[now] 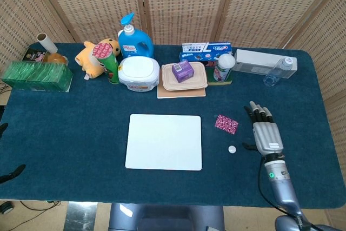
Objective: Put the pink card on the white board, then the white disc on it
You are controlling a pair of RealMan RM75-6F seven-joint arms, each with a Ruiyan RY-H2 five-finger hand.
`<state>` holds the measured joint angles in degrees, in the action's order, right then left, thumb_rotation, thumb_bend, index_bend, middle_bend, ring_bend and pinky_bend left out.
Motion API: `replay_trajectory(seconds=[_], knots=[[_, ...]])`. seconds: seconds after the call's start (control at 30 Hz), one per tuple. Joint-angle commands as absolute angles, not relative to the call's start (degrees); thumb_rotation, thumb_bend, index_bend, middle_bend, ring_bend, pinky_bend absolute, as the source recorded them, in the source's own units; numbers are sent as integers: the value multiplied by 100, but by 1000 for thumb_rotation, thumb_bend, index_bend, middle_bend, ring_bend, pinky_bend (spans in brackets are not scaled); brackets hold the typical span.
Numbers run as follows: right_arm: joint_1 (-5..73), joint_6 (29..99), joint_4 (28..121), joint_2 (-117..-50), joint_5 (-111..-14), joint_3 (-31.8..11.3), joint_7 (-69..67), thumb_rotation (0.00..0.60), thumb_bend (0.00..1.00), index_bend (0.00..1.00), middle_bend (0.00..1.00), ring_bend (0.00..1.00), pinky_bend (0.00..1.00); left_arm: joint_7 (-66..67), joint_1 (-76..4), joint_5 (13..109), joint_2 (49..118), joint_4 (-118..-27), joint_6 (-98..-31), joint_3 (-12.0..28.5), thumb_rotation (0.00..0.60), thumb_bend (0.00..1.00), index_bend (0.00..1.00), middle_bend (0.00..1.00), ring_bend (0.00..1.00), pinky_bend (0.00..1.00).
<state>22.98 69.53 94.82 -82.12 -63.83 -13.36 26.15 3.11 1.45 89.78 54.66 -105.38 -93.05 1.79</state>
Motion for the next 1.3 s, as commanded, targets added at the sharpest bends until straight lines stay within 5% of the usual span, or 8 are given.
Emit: replay_trajectory(seconds=[0.03, 0.5, 1.3], knots=[[2799, 6838, 9264, -8891, -5375, -1762, 3387, 600, 19, 94, 0, 0, 0, 293, 139, 8938, 5453, -10549, -9283, 187, 600, 72, 0, 0, 0, 0], [3599, 7121, 8848, -9791, -3640, -2137, 4513, 600, 47, 185, 0, 0, 0, 104, 115, 8883, 5404, -10502, -9251, 212, 600, 73, 0, 0, 0, 0], [3912, 7285, 8050, -10270, -2968, -2242, 4567, 600, 78, 299, 0, 0, 0, -243, 138, 8816, 5321, -10388, -9277, 228, 600, 72, 0, 0, 0, 0]])
